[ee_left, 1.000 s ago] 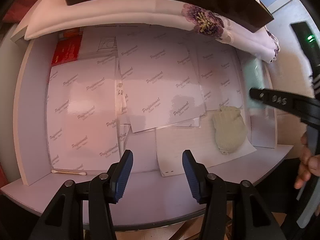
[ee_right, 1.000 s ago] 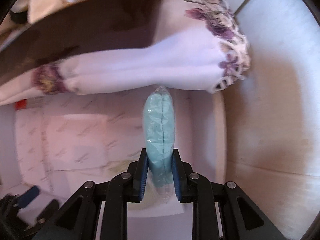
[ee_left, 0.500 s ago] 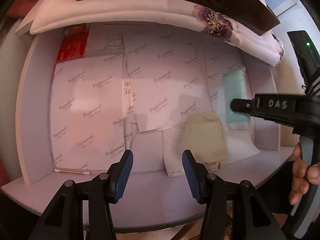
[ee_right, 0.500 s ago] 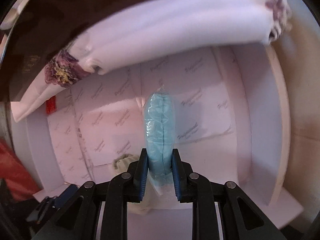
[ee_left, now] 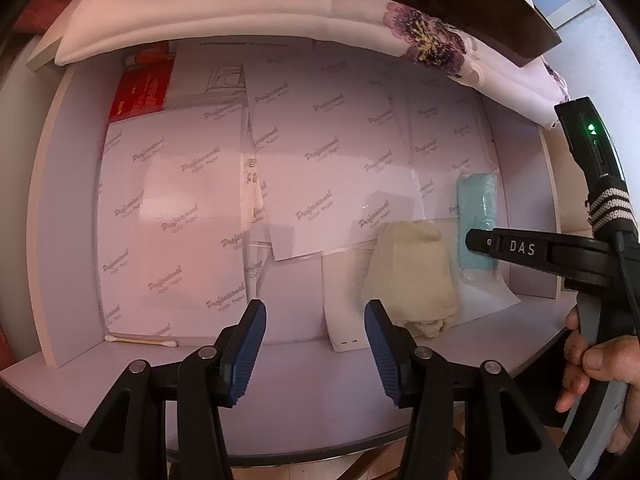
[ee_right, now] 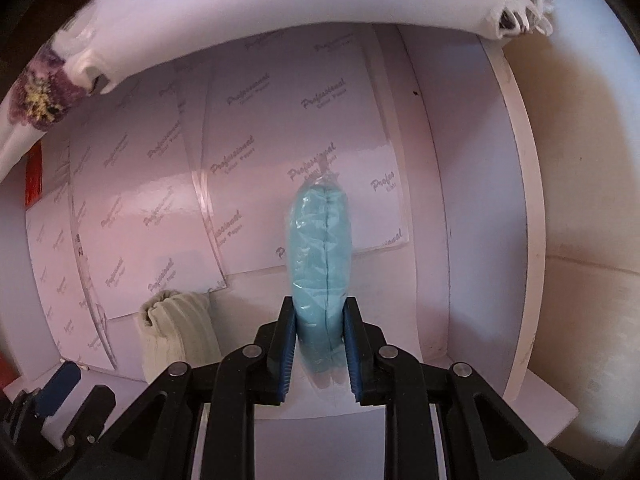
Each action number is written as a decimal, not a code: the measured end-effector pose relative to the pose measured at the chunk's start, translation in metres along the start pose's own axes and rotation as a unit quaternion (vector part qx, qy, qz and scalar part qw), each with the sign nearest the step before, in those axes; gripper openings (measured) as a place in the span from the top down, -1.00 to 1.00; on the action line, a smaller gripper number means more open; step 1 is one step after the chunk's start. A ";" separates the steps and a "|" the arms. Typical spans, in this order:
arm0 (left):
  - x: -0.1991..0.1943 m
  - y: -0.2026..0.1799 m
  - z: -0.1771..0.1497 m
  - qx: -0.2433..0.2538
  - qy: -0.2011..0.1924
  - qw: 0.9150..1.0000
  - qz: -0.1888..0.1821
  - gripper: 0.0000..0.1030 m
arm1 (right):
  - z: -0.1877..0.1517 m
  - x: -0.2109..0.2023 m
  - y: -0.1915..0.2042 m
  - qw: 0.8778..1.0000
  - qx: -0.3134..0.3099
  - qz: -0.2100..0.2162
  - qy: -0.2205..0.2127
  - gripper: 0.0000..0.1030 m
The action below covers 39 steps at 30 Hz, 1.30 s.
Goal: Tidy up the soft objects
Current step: 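Reach the left tool toward the pale green beanie while the right tool holds the bag, then grasp the pale green beanie with the left tool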
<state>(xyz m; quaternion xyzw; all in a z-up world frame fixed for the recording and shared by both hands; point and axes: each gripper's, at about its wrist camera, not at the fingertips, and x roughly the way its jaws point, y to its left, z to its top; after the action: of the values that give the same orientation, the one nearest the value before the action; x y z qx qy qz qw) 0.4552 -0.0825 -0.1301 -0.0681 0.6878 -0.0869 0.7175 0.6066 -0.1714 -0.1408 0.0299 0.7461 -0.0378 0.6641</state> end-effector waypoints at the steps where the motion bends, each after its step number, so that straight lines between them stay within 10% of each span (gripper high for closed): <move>1: 0.001 -0.001 0.001 0.000 0.004 1.000 -0.005 -0.01 | -0.002 0.002 -0.003 1.000 0.002 0.002 0.000 0.56; 39: 0.069 -0.061 0.044 -0.033 0.085 0.992 -0.083 -0.30 | -0.010 0.035 -0.049 0.999 0.030 0.025 0.006 0.54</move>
<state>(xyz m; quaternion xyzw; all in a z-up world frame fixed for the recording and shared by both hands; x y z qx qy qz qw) 0.5004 -0.1580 -0.1817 -0.1411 0.7406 -0.1285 0.6442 0.5876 -0.2195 -0.1733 0.0688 0.7476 -0.0435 0.6592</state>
